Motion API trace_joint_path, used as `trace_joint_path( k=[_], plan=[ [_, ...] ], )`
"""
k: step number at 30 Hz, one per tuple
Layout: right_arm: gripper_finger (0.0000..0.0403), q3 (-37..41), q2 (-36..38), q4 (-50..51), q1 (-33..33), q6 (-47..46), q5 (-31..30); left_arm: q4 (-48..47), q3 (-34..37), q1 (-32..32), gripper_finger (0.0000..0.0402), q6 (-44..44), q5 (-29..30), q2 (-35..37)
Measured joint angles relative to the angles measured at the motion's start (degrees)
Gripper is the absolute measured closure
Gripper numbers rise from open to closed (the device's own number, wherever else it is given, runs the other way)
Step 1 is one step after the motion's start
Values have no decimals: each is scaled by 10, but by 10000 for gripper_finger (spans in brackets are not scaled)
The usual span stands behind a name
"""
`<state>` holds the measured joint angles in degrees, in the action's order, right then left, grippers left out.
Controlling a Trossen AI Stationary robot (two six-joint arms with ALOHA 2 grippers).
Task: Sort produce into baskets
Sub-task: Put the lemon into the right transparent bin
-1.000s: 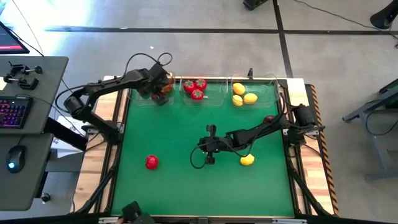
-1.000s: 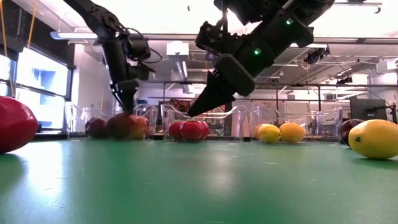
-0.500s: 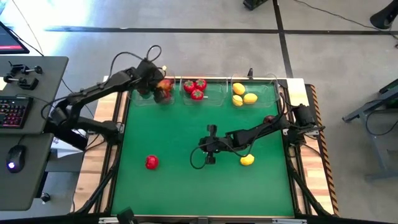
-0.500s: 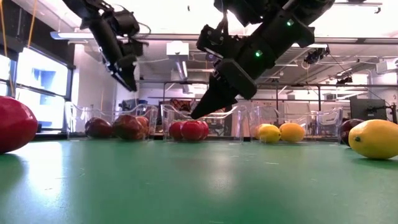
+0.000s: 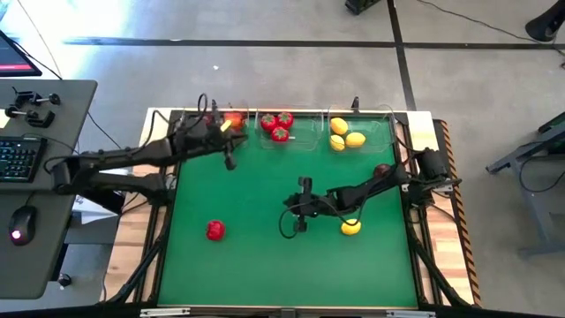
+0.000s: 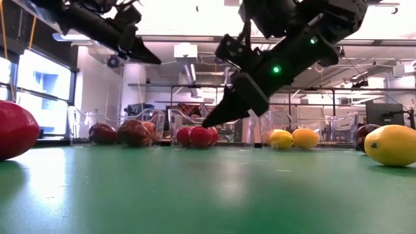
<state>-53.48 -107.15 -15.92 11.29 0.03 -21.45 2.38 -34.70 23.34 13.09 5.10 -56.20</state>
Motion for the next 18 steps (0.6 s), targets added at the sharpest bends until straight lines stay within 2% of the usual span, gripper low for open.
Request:
trace_joint_path(
  k=[5, 11, 14, 18],
  plan=[
    [403, 17, 22, 31, 13, 0, 0, 107, 58, -57, 399, -5, 11, 18],
    [403, 19, 119, 180, 47, -16, 0, 216, 121, -115, 398, 10, 50, 17],
    [403, 19, 169, 241, 61, -47, 10, 249, 144, -135, 398, 6, 61, 17],
    [403, 18, 215, 302, 65, -110, 56, 274, 167, -153, 397, -9, 63, 17]
  ],
)
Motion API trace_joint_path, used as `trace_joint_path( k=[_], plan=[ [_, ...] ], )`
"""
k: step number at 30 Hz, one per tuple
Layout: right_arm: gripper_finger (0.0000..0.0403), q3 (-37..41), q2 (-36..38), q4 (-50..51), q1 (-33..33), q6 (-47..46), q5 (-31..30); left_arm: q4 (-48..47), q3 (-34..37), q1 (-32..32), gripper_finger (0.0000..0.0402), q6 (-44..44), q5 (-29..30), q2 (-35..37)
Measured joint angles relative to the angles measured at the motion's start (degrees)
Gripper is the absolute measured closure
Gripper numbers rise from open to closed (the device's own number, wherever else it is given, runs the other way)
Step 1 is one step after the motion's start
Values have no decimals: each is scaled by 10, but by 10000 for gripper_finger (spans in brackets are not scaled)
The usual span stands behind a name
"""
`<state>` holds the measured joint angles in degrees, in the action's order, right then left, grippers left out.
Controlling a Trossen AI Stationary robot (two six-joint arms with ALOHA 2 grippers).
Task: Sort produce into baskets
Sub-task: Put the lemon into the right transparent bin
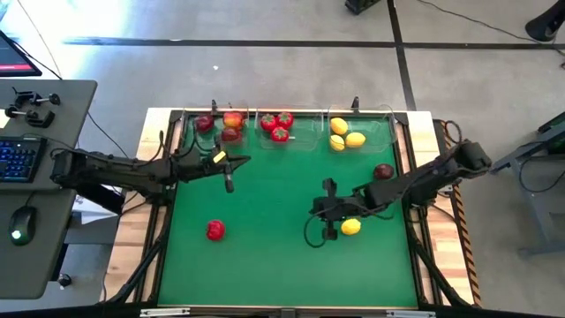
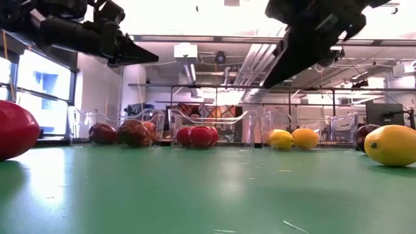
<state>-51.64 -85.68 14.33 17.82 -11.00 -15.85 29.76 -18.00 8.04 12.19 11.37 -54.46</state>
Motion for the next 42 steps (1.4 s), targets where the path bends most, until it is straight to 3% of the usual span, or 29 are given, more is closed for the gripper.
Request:
trace_joint_path(
  k=[5, 8, 14, 20, 24, 42],
  plan=[
    [395, 0, 29, 87, 14, -42, 57, 5, 14, -11, 397, -13, 12, 0],
    [365, -12, 34, 186, 43, -76, 71, 7, 14, -14, 397, -16, 17, 0],
    [255, -77, 33, 353, 100, -187, 54, 13, 14, -14, 397, -16, 17, 0],
    [139, -81, 28, 391, 114, -316, 49, 12, 14, -13, 397, -22, 17, -8],
    [93, -81, 11, 415, 114, -315, 55, 15, 14, -13, 397, -25, 17, -20],
    [82, -81, -97, 411, 119, -124, 78, 46, 13, -13, 397, -25, 17, -69]
  ],
)
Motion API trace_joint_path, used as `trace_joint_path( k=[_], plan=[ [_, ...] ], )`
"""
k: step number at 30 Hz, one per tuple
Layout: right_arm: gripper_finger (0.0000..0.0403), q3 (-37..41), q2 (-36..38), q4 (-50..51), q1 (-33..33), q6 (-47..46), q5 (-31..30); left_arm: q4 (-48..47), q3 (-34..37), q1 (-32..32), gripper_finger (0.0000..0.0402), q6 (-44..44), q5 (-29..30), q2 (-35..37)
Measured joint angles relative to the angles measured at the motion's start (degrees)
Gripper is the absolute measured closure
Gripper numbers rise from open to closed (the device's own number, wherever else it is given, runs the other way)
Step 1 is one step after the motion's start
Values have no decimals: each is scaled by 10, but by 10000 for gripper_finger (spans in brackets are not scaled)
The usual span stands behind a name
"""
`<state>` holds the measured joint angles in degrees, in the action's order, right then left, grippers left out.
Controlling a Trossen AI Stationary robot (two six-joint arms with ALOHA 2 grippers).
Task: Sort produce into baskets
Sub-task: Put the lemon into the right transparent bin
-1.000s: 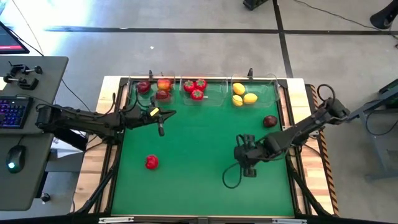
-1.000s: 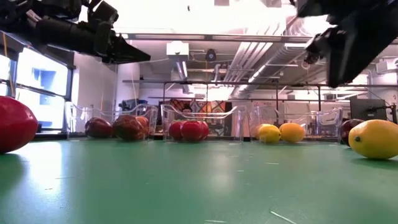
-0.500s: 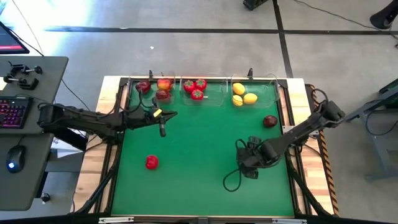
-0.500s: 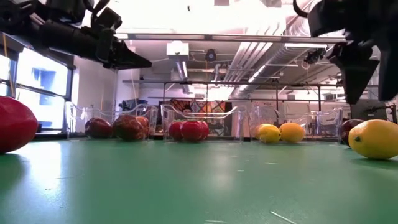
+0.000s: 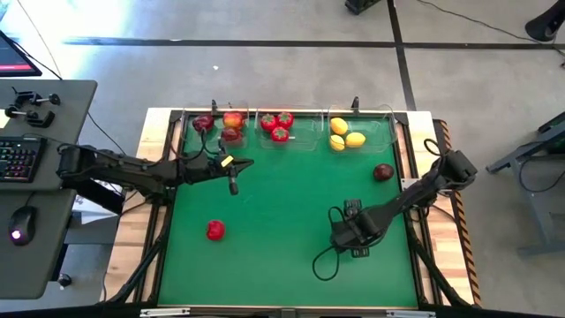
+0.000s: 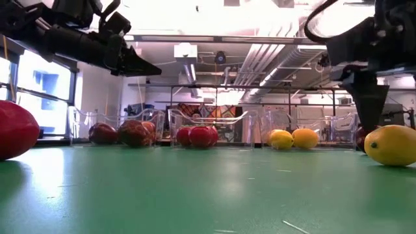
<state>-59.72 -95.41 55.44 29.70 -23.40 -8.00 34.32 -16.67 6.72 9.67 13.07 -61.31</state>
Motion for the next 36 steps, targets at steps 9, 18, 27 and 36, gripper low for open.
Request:
trace_joint_path(
  k=[9, 18, 27, 36],
  plan=[
    [94, 0, -32, -7, -1, 13, 10, 1, 0, 0, 397, 0, 0, -4],
    [175, -6, -34, -25, -17, 14, 19, 1, 0, 0, 397, 0, 0, -4],
    [223, -65, -34, 7, -36, 38, 26, 1, 0, 0, 397, -1, 0, -4],
    [224, -159, -19, 113, -135, 134, -135, 7, 0, 0, 397, -6, 0, -4]
  ],
)
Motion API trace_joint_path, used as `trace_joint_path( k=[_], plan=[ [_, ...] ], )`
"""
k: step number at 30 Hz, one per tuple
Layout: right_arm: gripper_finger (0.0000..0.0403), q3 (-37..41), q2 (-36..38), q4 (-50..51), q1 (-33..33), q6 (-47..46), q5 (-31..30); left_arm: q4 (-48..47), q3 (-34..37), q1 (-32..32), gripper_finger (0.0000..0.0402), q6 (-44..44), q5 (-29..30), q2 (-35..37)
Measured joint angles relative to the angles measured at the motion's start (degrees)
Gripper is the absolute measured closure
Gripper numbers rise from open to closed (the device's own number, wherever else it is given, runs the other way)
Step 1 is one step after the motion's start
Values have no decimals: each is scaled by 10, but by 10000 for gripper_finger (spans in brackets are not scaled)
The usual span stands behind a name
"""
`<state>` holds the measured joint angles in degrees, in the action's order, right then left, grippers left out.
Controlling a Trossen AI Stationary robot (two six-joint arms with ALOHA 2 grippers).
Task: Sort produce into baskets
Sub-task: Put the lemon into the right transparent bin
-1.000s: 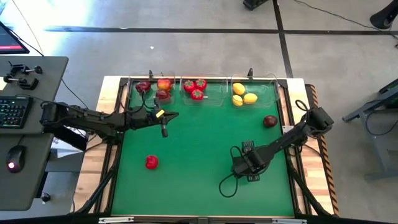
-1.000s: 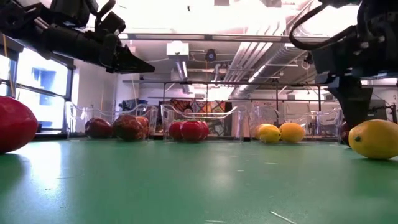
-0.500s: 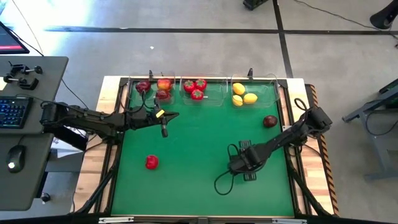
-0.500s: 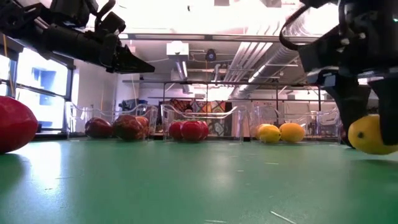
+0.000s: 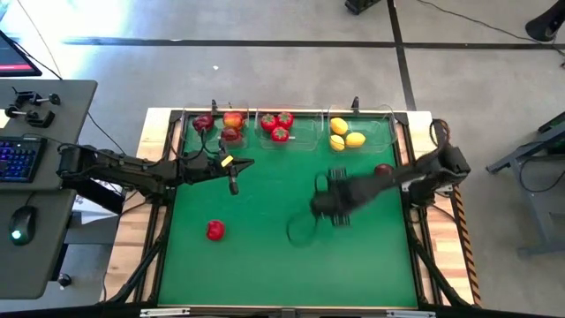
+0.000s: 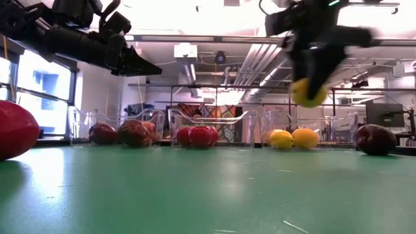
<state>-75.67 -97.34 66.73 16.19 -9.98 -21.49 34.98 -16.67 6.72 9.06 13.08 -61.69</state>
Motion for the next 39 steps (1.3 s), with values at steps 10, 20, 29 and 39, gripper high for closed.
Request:
trace_joint_path(
  k=[10, 20, 29, 39],
  plan=[
    [225, 6, 97, -73, -301, 147, 35, 0, 0, 0, 397, -4, -2, 0],
    [225, 51, 108, -174, -542, 283, 80, 1, 0, 0, 397, 6, 1, 0],
    [226, 142, 107, -310, -659, 358, 130, 0, 0, 0, 397, 7, 2, 0],
    [226, 230, 107, -400, -698, 419, 139, 0, 0, 0, 397, 7, 2, 0]
  ],
)
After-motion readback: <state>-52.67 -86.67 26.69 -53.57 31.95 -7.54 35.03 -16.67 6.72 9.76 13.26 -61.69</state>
